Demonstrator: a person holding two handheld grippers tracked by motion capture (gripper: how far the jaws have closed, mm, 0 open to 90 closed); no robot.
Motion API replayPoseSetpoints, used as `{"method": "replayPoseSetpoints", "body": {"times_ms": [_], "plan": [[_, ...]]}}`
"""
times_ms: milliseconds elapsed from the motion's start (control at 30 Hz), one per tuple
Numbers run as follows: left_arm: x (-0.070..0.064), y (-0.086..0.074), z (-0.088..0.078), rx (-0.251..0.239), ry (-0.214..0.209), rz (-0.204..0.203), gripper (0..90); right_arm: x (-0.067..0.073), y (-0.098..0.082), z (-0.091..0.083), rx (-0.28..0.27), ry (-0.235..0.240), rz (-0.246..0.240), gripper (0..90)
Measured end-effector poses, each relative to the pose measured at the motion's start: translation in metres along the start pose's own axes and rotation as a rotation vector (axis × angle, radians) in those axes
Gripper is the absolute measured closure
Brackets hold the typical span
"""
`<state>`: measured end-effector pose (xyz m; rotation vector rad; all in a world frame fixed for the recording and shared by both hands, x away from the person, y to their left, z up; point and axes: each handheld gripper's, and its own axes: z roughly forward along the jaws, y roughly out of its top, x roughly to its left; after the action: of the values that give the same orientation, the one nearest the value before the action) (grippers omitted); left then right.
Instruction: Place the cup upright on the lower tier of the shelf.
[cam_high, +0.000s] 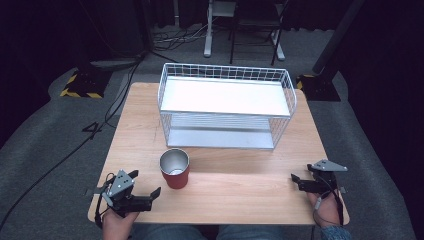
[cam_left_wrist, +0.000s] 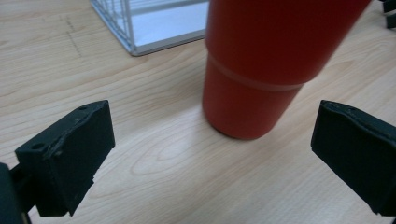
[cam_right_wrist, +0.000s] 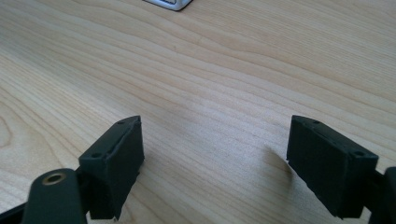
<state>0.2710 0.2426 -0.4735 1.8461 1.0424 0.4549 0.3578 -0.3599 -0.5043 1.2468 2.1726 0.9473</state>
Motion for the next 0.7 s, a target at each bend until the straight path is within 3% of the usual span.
{"method": "replayPoseSetpoints", "body": {"times_ms": [133,333,500,700], "plan": [[-0.006,0.002,0.001,-0.001,-0.03,0.024,0.1,0.0,0.0,0.0,-0.001,-0.003,0.001,19.4],[-0.01,0.002,0.008,-0.012,-0.074,-0.005,0.0,0.0,0.0,0.0,-0.002,-0.005,-0.002,19.6],[-0.014,0.003,0.015,-0.015,-0.07,-0.017,0.0,0.0,0.0,0.0,-0.003,-0.007,0.0,20.3],[-0.02,0.007,0.025,-0.024,-0.061,0.002,0.0,0.0,0.0,0.0,-0.003,-0.012,0.001,20.4]]}}
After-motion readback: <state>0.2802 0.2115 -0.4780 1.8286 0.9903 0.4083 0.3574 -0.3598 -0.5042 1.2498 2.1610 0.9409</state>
